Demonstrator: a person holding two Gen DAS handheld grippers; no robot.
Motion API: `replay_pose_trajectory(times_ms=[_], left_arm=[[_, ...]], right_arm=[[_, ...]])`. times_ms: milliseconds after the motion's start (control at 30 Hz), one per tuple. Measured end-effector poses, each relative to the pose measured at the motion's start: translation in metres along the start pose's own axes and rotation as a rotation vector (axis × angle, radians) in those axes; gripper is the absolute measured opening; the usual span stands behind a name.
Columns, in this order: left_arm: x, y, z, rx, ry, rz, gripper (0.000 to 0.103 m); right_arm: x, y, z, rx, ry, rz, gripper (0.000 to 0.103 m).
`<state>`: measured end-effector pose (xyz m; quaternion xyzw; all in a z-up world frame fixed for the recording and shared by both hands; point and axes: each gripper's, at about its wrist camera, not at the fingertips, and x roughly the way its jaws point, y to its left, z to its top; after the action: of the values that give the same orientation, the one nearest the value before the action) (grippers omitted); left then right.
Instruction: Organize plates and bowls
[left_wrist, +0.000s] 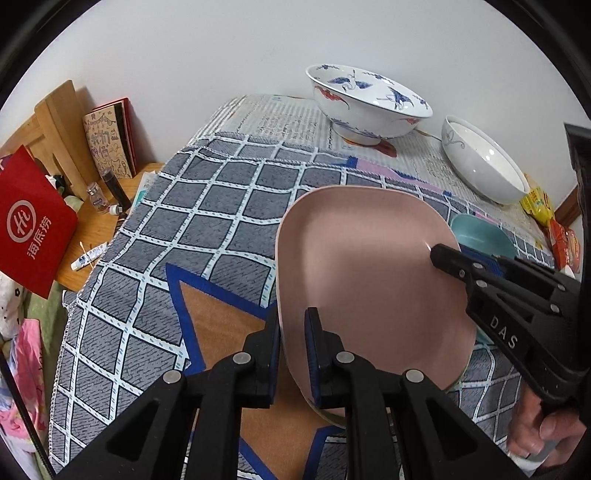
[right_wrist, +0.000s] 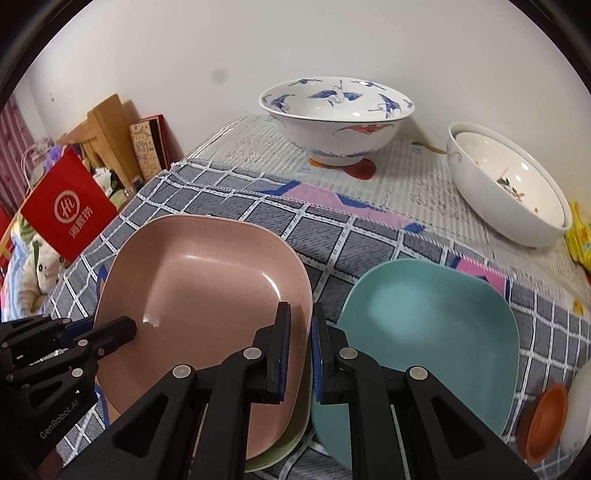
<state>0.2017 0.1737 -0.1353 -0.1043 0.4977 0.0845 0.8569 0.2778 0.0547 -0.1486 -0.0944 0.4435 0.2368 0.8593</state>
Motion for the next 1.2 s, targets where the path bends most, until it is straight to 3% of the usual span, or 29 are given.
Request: replay_pose_trajectory(times_ms=[200,333,500,667,733,833,1033,1200], left_arm=[[0.001,0.002,-0.006,-0.008,0.037,-0.039,0.016],[-0.006,-0.001,-0.009,0.000,0.034,-0.020,0.017],[-0.020,-0.006,-0.007,0.018,0.000,0.003,0.028],[-0.033,-0.023,-0.002,0.037,-0.024,-0.014,0.030],[-0.037,-0.036,0.001,0.056,-0.035,-0.021,0.036],[-0.041,-0.056,0.005,0.085,-0.052,-0.027,0.044],[-0.042,-0.098,0.018,0.156,-0.072,-0.025,0.047],[-0.035,-0.119,0.033,0.193,-0.078,-0.015,0.047]], right_arm=[[-0.006,-0.003,-0.001,-0.021,0.009,0.023,0.013],[-0.017,-0.006,-0.005,-0.006,-0.012,0.044,0.014],[-0.038,-0.019,-0.015,0.027,-0.036,0.044,0.018],[-0.070,-0.053,-0.029,0.080,-0.075,-0.055,0.036],[-0.083,-0.069,-0.036,0.110,-0.090,-0.094,0.040],[-0.094,-0.091,-0.041,0.153,-0.091,-0.133,0.041],[-0.108,-0.129,-0.053,0.235,-0.096,-0.186,0.041],[-0.108,-0.148,-0.055,0.280,-0.104,-0.167,0.041]])
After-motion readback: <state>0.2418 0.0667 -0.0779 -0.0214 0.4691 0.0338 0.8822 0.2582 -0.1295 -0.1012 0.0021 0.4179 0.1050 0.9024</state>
